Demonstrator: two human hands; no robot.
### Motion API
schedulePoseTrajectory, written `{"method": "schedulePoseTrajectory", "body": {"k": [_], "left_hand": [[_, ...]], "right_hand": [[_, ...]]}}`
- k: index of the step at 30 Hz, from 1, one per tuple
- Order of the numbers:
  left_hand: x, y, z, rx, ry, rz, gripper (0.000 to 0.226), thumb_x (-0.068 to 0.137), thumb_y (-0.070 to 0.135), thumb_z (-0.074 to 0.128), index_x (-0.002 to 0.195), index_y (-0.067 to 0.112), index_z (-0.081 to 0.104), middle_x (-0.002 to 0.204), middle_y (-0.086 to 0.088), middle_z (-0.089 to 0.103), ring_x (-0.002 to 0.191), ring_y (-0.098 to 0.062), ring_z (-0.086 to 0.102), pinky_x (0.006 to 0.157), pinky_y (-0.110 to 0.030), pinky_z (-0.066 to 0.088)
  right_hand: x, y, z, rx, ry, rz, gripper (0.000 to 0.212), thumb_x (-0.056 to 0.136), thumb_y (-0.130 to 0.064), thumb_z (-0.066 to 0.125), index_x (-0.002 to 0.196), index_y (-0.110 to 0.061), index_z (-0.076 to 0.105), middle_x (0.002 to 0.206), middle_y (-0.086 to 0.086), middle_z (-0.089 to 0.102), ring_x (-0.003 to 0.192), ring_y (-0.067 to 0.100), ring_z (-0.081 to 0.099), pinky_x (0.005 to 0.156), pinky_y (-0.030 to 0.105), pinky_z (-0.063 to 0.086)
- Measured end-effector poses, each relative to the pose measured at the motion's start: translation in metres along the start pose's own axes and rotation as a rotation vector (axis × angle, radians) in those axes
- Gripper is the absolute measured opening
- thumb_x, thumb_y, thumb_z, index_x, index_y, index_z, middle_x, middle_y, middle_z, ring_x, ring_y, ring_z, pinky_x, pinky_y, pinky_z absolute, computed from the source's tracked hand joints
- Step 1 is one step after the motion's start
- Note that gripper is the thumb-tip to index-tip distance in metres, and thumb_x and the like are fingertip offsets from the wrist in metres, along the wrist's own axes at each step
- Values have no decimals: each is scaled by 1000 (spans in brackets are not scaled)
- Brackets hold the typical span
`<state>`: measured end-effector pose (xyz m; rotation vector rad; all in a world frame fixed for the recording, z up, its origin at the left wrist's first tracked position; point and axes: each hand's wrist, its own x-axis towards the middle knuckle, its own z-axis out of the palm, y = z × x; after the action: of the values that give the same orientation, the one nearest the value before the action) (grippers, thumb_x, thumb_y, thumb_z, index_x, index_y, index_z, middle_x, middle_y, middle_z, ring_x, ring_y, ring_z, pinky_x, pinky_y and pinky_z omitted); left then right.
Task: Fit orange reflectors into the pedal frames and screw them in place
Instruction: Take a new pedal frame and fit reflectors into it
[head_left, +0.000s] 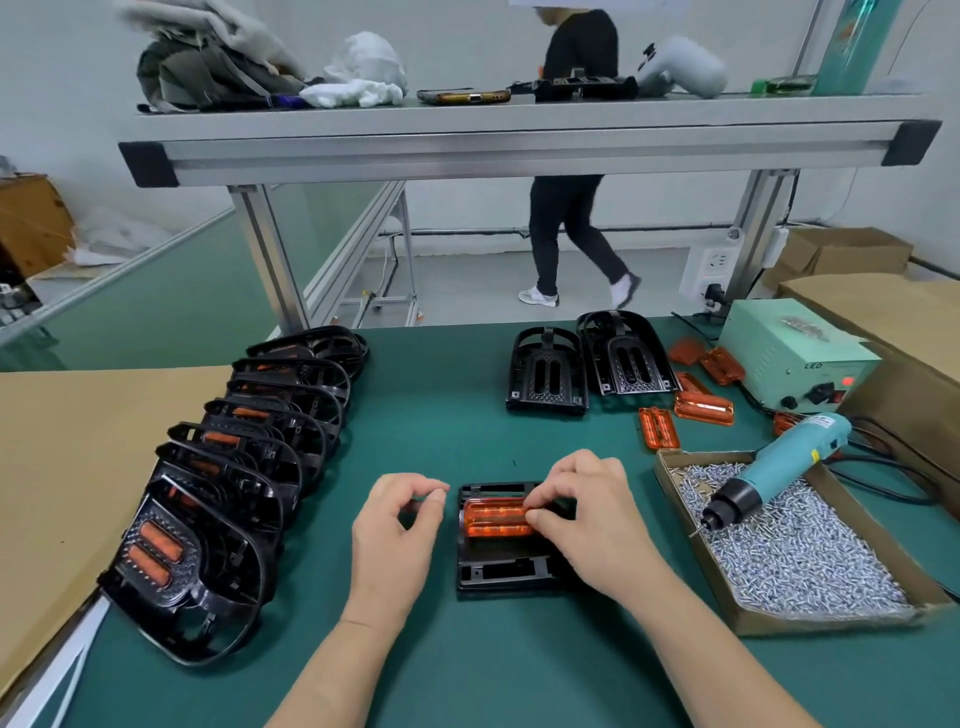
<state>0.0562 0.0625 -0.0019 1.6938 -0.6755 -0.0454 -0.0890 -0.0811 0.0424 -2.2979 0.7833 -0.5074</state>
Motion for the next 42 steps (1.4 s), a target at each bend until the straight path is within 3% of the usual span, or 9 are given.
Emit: {"method": "schedulePoseTrajectory", "body": {"k": [5, 11, 19, 23, 27, 31, 35, 39, 42], "left_hand": [[0, 4, 0, 28, -98, -31, 26, 83, 1, 75, 70, 24, 73, 90, 7, 65, 88, -10, 63, 80, -17, 47], [-2, 10, 2, 151, -241, 11, 28, 79, 8, 79, 65, 30, 71, 97, 9, 63, 99, -1, 58, 85, -4, 35], [0, 7, 5, 252, -314, 53, 27, 81, 9, 74, 63, 27, 65, 105, 16, 54, 110, -3, 52, 89, -8, 32], [0, 6, 5, 272, -323, 82, 27, 82, 10, 72, 64, 28, 62, 106, 19, 53, 111, -4, 51, 89, -7, 32], [-1, 6, 6, 262, -318, 80, 27, 81, 10, 73, 64, 28, 63, 103, 23, 52, 111, -2, 50, 87, -5, 31], [-1, 8, 5, 263, -312, 65, 25, 81, 10, 73, 66, 28, 65, 102, 24, 52, 112, -2, 51, 87, -7, 32], [-3, 12, 4, 240, -294, 54, 25, 83, 10, 72, 68, 29, 66, 100, 24, 53, 110, -4, 52, 86, -8, 34], [-3, 15, 3, 233, -281, 39, 24, 85, 11, 72, 69, 28, 66, 99, 24, 53, 107, -4, 53, 84, -4, 33], [-4, 16, 3, 218, -277, 18, 22, 85, 13, 72, 69, 27, 67, 98, 24, 54, 107, -4, 54, 84, -6, 34]], "right_hand": [[-1, -2, 5, -113, -27, 11, 5, 89, -30, 75, 85, -32, 76, 97, -17, 48, 105, 10, 35, 96, 28, 32], [2, -3, 1, -266, -69, -42, 5, 88, -31, 72, 88, -32, 76, 98, -17, 47, 104, 13, 35, 90, 31, 29], [6, -8, 2, -404, -106, -59, 9, 91, -35, 66, 91, -34, 75, 91, -11, 46, 99, 18, 39, 87, 33, 34], [7, -8, 0, -362, -143, -53, 10, 90, -41, 66, 92, -34, 73, 85, -14, 44, 97, 16, 39, 87, 34, 34], [5, 8, -22, -315, 110, -41, 10, 89, -39, 67, 88, -30, 72, 91, -11, 57, 98, 20, 46, 91, 37, 38], [16, 31, -62, -532, 293, 87, 8, 91, -32, 65, 87, -27, 71, 97, -4, 65, 100, 27, 50, 83, 39, 39], [31, 49, -89, -886, 66, 315, 18, 92, -32, 51, 100, -31, 68, 105, -7, 67, 109, 22, 52, 85, 37, 35], [44, 57, -93, -964, -153, 387, 10, 84, -18, 50, 84, -25, 56, 82, -7, 54, 94, 22, 53, 86, 38, 29], [50, 63, -90, -946, -168, 371, 18, 79, -7, 51, 85, -23, 57, 90, -5, 59, 91, 22, 55, 84, 37, 28]]}}
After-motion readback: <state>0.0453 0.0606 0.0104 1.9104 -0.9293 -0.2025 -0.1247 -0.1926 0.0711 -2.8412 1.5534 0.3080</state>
